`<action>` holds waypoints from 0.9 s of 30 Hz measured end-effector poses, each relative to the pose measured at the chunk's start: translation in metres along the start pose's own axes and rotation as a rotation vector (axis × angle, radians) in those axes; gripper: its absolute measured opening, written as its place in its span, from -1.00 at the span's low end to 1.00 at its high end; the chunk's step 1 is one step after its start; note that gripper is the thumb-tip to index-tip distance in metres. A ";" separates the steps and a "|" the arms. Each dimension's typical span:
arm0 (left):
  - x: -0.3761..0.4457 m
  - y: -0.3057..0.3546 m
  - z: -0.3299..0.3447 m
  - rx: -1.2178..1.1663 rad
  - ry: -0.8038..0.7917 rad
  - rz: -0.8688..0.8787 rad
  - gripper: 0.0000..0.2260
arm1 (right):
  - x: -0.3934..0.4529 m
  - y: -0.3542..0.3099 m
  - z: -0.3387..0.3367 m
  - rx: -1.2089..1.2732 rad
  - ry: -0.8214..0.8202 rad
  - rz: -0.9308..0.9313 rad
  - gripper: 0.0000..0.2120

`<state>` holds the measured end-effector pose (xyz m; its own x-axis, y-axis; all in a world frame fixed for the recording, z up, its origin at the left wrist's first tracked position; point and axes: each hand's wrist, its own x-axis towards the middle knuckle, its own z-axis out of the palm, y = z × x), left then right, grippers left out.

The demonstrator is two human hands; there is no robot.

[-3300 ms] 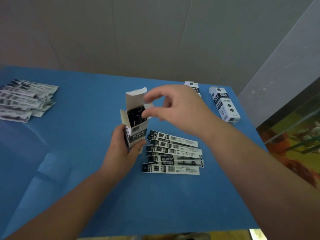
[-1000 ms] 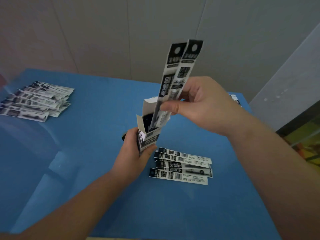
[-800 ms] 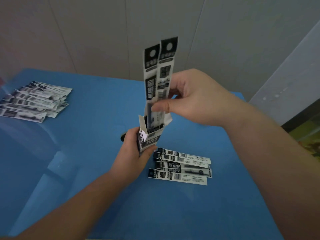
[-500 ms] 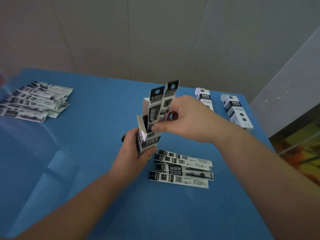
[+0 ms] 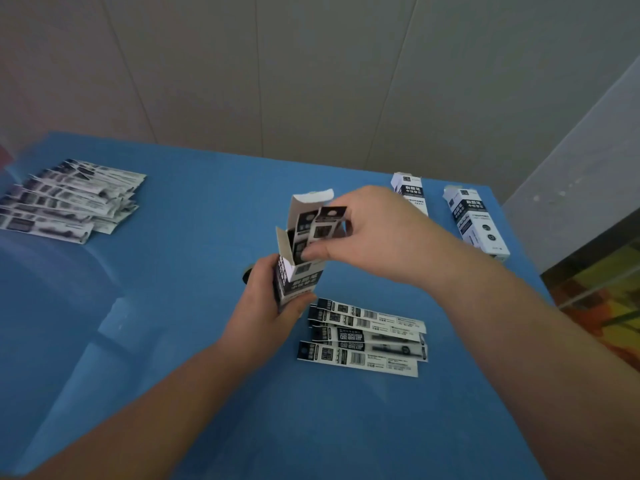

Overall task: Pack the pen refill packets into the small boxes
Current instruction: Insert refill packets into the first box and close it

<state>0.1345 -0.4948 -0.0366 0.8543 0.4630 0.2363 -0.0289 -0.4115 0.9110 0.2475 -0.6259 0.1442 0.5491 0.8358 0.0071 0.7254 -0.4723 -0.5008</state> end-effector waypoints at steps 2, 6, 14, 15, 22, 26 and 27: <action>0.000 0.000 0.000 0.008 0.002 -0.002 -0.41 | 0.001 -0.006 -0.009 -0.060 0.026 -0.059 -0.85; 0.000 0.002 0.001 0.025 -0.006 0.011 -0.44 | 0.002 -0.017 -0.009 -0.272 -0.024 -0.111 -0.89; -0.001 0.002 0.001 0.043 -0.015 0.012 -0.47 | 0.011 -0.026 -0.007 -0.440 -0.105 -0.048 -0.91; 0.000 0.001 0.001 0.047 -0.013 0.011 -0.46 | 0.011 -0.026 -0.006 -0.457 -0.125 -0.043 -0.92; 0.003 0.002 0.003 0.006 -0.007 -0.009 -0.40 | 0.006 0.005 0.005 -0.015 0.041 -0.023 -0.81; 0.001 0.001 0.001 0.006 -0.006 -0.011 -0.42 | -0.011 0.049 0.025 0.386 0.452 0.082 -0.83; 0.001 0.000 0.002 0.009 0.000 -0.015 -0.41 | -0.015 0.063 0.032 0.339 0.451 0.145 -0.85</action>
<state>0.1359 -0.4959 -0.0365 0.8547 0.4689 0.2228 -0.0116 -0.4118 0.9112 0.2719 -0.6595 0.0849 0.8090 0.5326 0.2486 0.4973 -0.3947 -0.7726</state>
